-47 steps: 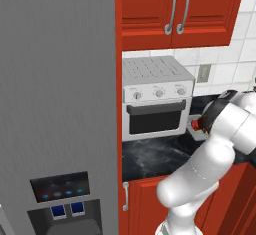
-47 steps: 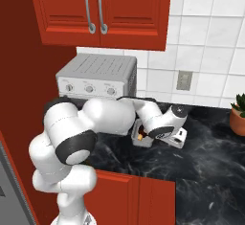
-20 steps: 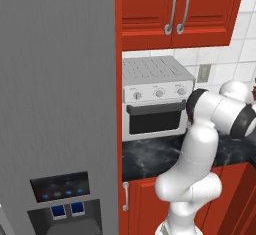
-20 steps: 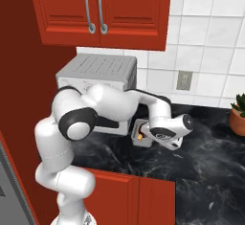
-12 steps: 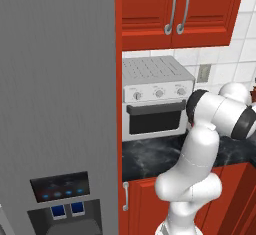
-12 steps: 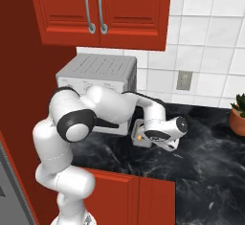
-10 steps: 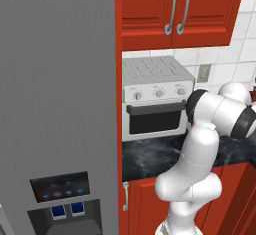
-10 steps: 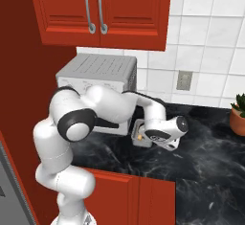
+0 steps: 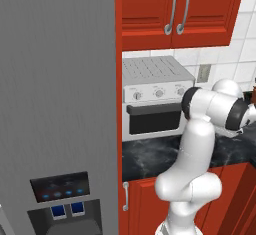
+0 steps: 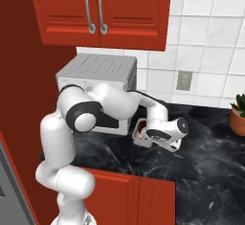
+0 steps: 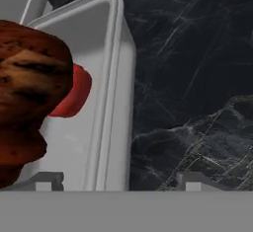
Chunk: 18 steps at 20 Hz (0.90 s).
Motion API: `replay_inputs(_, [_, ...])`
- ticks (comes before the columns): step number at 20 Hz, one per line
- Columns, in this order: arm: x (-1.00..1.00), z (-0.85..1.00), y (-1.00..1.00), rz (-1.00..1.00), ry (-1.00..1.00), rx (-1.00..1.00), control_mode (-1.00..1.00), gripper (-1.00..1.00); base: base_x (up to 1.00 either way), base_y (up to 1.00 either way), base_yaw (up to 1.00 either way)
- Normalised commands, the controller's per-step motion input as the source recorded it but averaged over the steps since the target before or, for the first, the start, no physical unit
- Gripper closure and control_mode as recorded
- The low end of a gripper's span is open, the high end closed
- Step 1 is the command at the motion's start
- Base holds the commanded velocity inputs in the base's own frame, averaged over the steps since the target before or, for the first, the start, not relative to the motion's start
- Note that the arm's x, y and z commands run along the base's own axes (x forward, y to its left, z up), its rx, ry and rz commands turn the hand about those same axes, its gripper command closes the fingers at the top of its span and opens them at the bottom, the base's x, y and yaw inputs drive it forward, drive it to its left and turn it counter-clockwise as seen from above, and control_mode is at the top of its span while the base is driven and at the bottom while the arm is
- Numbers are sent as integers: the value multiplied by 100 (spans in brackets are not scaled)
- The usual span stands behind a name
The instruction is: Place the tupperware on the second highest shelf of the fridge. Make space for the tupperware among the existing items by rearranging them on the shelves if needed. Close the fridge door when finished.
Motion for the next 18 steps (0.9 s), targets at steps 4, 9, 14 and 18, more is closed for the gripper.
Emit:
replay_inputs(4, [16, -45, -7, 0, 0, 0, -100, -100, 0, 0, 0])
replay_inputs(9, [11, -38, 3, 0, 0, -1, -100, -100, 0, 0, 0])
replay_inputs(14, [0, -26, 38, 0, 0, -10, -100, 100, 0, 0, 0])
replay_inputs(18, [0, -11, 42, 0, 0, -13, -100, 100, 0, 0, 0])
